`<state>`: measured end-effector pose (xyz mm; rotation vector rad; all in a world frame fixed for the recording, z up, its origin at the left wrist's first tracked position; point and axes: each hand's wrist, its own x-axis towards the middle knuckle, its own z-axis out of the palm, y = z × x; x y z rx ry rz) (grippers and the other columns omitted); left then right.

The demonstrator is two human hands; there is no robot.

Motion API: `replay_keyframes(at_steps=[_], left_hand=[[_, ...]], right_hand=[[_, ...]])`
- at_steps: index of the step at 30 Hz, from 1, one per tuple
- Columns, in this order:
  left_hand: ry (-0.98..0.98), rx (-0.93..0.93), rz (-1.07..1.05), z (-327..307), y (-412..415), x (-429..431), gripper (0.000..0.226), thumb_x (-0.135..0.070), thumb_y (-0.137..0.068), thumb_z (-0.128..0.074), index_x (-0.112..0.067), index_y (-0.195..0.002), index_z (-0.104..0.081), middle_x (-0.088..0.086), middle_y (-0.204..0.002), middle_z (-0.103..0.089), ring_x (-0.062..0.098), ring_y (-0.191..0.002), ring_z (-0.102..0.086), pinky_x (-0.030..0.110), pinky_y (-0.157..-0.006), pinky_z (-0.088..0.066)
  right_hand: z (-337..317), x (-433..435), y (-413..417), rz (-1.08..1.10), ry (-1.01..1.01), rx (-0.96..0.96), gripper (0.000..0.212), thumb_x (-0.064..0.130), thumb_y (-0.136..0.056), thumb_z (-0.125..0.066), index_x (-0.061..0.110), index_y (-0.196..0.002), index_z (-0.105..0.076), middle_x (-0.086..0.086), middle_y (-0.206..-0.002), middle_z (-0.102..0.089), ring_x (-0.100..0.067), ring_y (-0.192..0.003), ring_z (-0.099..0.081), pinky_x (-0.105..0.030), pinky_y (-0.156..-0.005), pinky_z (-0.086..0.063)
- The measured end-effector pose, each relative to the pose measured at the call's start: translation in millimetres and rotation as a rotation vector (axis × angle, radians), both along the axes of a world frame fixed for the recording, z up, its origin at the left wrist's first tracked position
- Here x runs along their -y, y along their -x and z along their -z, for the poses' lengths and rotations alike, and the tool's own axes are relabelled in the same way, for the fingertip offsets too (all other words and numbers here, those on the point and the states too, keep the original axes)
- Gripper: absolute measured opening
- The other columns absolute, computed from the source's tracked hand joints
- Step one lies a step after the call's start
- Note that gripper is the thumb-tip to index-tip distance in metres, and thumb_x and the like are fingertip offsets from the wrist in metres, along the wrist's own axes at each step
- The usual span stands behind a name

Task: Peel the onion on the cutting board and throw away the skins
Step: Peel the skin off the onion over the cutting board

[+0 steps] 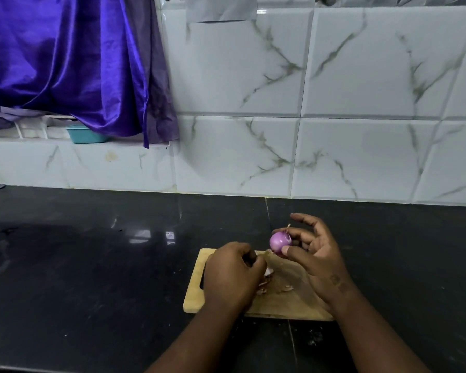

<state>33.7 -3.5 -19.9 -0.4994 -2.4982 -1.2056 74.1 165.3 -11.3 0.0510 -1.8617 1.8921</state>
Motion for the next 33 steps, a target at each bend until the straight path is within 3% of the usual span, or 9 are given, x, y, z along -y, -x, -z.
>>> replay_keyframes(at_steps=[4,8,11,14,20,23,28,33], left_hand=[[-0.020,-0.012,0.039,0.5,1.9,1.4,0.015,-0.024,-0.083,-0.074,-0.029,-0.079,-0.061,-0.011,-0.081,-0.061,0.007,-0.077,-0.058,0.025,-0.060,-0.046],[-0.092,-0.027,0.090,-0.6,0.3,0.8,0.019,-0.011,-0.090,-0.064,-0.028,-0.097,-0.068,-0.015,-0.096,-0.068,0.002,-0.090,-0.062,0.016,-0.068,-0.044],[-0.212,-0.070,0.194,-1.5,-0.9,-1.6,0.017,-0.019,-0.101,-0.059,-0.029,-0.104,-0.071,-0.015,-0.097,-0.072,0.001,-0.095,-0.065,0.020,-0.076,-0.053],[-0.251,-0.045,0.255,-1.5,-1.5,-2.7,0.011,-0.034,-0.100,-0.067,-0.031,-0.109,-0.073,-0.016,-0.098,-0.075,0.000,-0.095,-0.069,0.023,-0.079,-0.058],[-0.327,-0.023,0.183,2.3,2.6,-1.5,0.002,-0.027,-0.091,-0.080,-0.028,-0.091,-0.079,-0.014,-0.081,-0.078,0.002,-0.080,-0.074,0.020,-0.068,-0.059],[-0.314,-0.064,0.167,1.3,2.4,-1.6,0.005,-0.028,-0.092,-0.079,-0.028,-0.088,-0.077,-0.014,-0.077,-0.076,0.004,-0.077,-0.073,0.020,-0.064,-0.057],[-0.059,-0.226,0.189,0.0,-4.2,-5.4,0.003,-0.033,-0.097,-0.068,-0.034,-0.096,-0.070,-0.016,-0.090,-0.072,0.001,-0.085,-0.064,0.021,-0.071,-0.053],[-0.013,-0.150,0.065,2.5,-0.2,-3.4,0.024,-0.042,-0.092,-0.070,-0.028,-0.074,-0.062,-0.009,-0.069,-0.063,0.007,-0.068,-0.059,0.030,-0.058,-0.050]], right_hand=[[-1.9,1.2,1.3,0.003,0.130,0.021,0.054,-0.014,-0.088,-0.067,0.021,-0.129,-0.059,-0.013,-0.106,-0.080,-0.045,-0.109,-0.073,-0.042,-0.081,-0.062],[-5.9,3.7,-1.4,-0.008,0.168,0.039,0.053,-0.014,-0.088,-0.067,0.018,-0.130,-0.059,-0.021,-0.111,-0.077,-0.041,-0.101,-0.074,-0.037,-0.077,-0.063],[-9.2,7.1,-4.0,-0.027,0.173,0.053,0.051,-0.016,-0.089,-0.064,0.011,-0.132,-0.057,-0.027,-0.115,-0.072,-0.025,-0.086,-0.075,-0.029,-0.072,-0.065],[-10.0,8.9,-5.5,-0.061,0.224,0.061,0.049,-0.015,-0.091,-0.062,0.010,-0.133,-0.056,-0.026,-0.114,-0.072,-0.018,-0.077,-0.077,-0.030,-0.070,-0.066],[-8.9,10.6,-4.3,-0.067,0.245,0.069,0.045,-0.010,-0.094,-0.064,0.011,-0.133,-0.057,-0.027,-0.118,-0.073,-0.030,-0.092,-0.077,-0.039,-0.081,-0.065],[-9.1,13.3,-4.4,-0.070,0.282,0.053,0.042,-0.006,-0.093,-0.067,0.011,-0.130,-0.059,-0.025,-0.117,-0.073,-0.027,-0.088,-0.079,-0.037,-0.078,-0.067],[-10.5,6.6,-1.9,0.033,0.347,0.011,0.044,-0.006,-0.091,-0.070,0.011,-0.130,-0.059,-0.020,-0.117,-0.073,-0.027,-0.090,-0.081,-0.033,-0.077,-0.068],[-3.3,3.5,-0.3,0.061,0.173,0.017,0.059,-0.008,-0.081,-0.080,0.021,-0.128,-0.060,-0.012,-0.111,-0.080,-0.026,-0.102,-0.077,-0.033,-0.081,-0.064]])
